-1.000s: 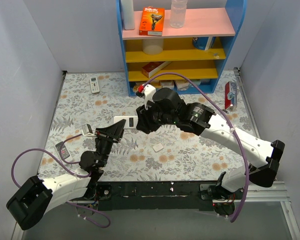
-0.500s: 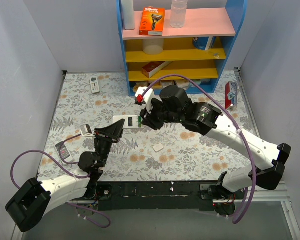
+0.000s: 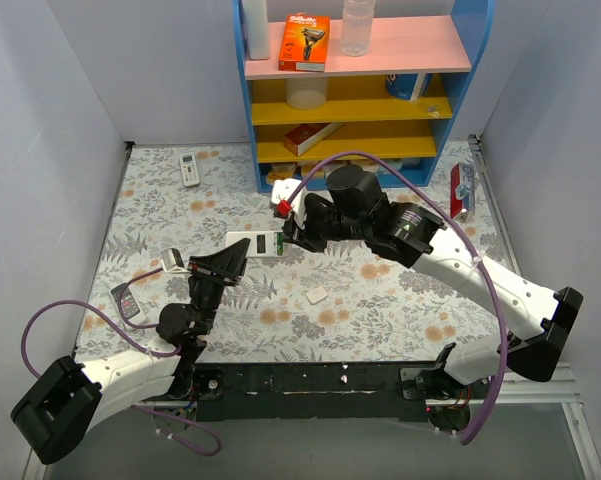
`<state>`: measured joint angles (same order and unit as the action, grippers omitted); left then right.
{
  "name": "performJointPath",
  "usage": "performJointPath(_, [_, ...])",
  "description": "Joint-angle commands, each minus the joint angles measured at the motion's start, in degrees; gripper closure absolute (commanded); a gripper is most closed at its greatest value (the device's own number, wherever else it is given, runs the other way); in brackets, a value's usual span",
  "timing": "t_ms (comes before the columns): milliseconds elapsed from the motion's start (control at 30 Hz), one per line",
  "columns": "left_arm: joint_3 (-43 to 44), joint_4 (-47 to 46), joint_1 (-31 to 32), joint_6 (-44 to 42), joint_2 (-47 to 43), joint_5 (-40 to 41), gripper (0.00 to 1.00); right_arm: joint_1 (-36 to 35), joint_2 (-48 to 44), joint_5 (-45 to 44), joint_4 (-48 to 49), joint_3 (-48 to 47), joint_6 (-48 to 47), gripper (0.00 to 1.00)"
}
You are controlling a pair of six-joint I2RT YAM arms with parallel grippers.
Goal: Load the batteries into the remote control
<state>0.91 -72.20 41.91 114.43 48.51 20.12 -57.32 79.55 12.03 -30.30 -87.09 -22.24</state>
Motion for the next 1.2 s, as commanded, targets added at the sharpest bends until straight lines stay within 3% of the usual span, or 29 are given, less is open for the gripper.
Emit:
performJointPath(0, [-9.61,-2.33,0.1,17.05,-1.23,0.18,1.0,1.77,-0.62,4.93,3.94,-0.19,-2.02,0.69])
performJointPath(1167, [-9.26,-3.38,0.1,16.0,-1.31,0.01,1.0,4.85,3.95,11.7,5.08,-1.5,-1.23,0.77])
